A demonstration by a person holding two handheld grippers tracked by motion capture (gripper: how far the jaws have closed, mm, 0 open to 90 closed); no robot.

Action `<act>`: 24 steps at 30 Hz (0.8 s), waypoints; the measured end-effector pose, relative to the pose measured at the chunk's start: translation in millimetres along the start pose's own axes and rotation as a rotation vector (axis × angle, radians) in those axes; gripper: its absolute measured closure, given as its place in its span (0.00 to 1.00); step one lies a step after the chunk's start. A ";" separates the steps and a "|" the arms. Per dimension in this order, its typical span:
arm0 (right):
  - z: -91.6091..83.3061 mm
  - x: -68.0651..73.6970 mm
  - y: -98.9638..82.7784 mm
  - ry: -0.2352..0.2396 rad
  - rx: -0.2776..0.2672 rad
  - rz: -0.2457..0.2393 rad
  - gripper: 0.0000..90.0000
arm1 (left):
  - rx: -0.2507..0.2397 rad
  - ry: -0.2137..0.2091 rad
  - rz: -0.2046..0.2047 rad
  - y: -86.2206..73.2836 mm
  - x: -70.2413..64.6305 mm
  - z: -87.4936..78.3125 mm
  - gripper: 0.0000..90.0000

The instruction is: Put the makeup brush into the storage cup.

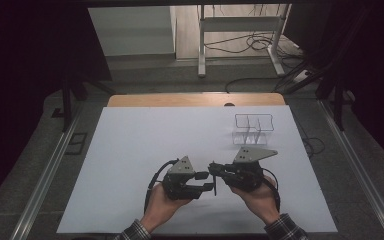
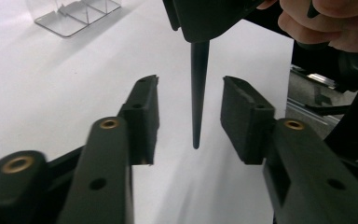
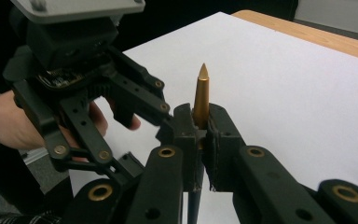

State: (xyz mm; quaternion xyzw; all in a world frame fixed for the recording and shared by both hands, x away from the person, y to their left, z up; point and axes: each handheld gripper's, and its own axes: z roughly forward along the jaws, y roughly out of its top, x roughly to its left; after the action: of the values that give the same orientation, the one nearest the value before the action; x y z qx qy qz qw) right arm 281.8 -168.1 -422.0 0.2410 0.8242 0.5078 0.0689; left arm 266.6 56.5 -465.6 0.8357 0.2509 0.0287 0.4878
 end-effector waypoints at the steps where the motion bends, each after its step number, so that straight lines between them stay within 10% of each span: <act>1: -0.3 -0.1 -0.4 -0.001 0.001 -0.004 0.93 | 0.001 0.007 0.004 -0.1 -0.3 -0.8 0.59; 24: -6.8 -3.9 -3.8 -0.017 0.002 -0.009 0.93 | 0.021 0.116 -0.009 -12.2 2.8 -26.6 0.22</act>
State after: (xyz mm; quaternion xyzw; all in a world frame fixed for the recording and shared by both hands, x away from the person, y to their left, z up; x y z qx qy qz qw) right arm 281.5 -176.8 -422.6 0.2418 0.8252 0.5045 0.0778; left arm 256.5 83.9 -462.3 0.8366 0.2829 0.0721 0.4635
